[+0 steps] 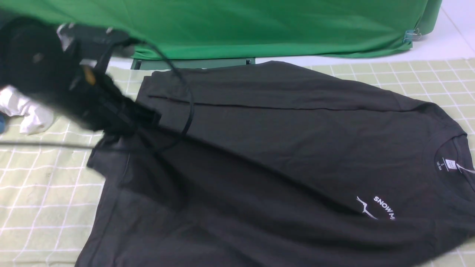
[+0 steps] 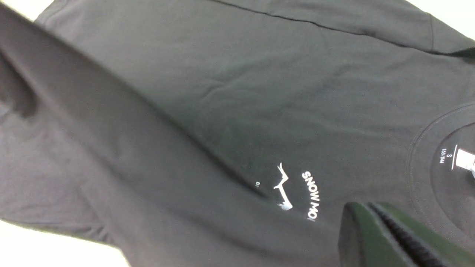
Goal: Fold a long-sleeved shirt over a green coffee tablecloth.
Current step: 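Fold the left side of the black T-shirt inward over its body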
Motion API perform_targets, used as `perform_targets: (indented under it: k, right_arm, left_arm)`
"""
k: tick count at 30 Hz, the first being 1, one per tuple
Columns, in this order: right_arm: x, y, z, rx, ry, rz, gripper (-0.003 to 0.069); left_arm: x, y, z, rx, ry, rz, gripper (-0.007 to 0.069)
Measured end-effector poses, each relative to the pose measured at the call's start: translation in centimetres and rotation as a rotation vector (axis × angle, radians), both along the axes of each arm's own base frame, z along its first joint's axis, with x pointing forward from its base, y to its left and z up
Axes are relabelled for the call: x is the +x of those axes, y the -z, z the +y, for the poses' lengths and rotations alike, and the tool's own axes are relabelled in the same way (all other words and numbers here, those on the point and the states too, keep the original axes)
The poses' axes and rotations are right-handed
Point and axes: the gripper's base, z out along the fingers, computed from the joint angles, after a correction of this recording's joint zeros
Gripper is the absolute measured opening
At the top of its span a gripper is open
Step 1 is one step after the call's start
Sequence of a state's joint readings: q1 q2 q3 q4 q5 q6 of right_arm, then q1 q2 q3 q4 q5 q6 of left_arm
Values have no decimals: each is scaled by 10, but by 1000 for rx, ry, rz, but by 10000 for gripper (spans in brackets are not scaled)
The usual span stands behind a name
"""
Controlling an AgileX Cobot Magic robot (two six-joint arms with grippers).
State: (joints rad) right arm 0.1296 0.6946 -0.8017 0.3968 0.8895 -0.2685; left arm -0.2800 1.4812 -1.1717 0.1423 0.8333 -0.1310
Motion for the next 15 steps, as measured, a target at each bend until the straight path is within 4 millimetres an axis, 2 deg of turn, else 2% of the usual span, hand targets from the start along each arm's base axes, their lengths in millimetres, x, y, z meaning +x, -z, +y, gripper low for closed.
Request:
perform_targets:
  k: [1,2,8,15]
  right_arm:
    - [0,0,0,0,0,0,17]
    - [0,0,0,0,0,0,18]
    - [0,0,0,1,1,0,25]
    - [0,0,0,1,1,0,29]
  left_arm:
    - [1,2,0,5,1,2,52]
    - [14,5,-1,32,-8,-1,52]
    - [47,23,-4,103,-41,20,52]
    - [70,56,-8,162,-16,52,52]
